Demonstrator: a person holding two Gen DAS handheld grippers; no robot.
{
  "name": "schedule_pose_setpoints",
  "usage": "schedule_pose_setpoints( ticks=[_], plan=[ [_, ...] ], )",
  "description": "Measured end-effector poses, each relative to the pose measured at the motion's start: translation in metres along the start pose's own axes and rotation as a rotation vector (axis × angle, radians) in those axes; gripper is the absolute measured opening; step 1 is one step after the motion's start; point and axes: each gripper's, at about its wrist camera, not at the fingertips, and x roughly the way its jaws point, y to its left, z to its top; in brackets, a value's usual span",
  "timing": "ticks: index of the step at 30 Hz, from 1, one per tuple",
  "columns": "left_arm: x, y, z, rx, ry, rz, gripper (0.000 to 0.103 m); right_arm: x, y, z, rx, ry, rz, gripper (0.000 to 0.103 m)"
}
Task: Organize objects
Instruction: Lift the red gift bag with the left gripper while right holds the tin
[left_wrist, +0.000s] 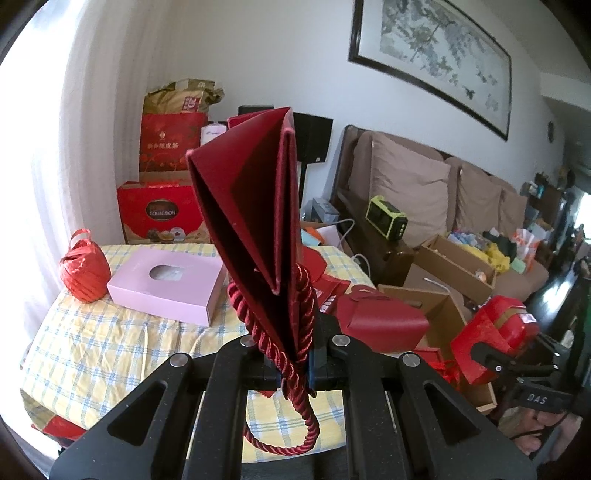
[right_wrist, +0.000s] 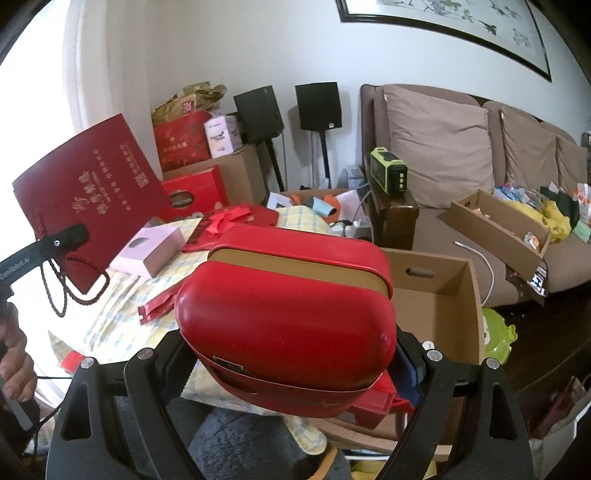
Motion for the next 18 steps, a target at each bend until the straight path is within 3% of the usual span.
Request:
schedule_pose_setpoints(
  ticks=[18],
  plan=[
    [-0.005,-0.023,0.015,0.026,-0.015,-0.044,0.009,-0.012,-0.037,0.01,0.059,-0.01,-0.045,0.088]
  ],
)
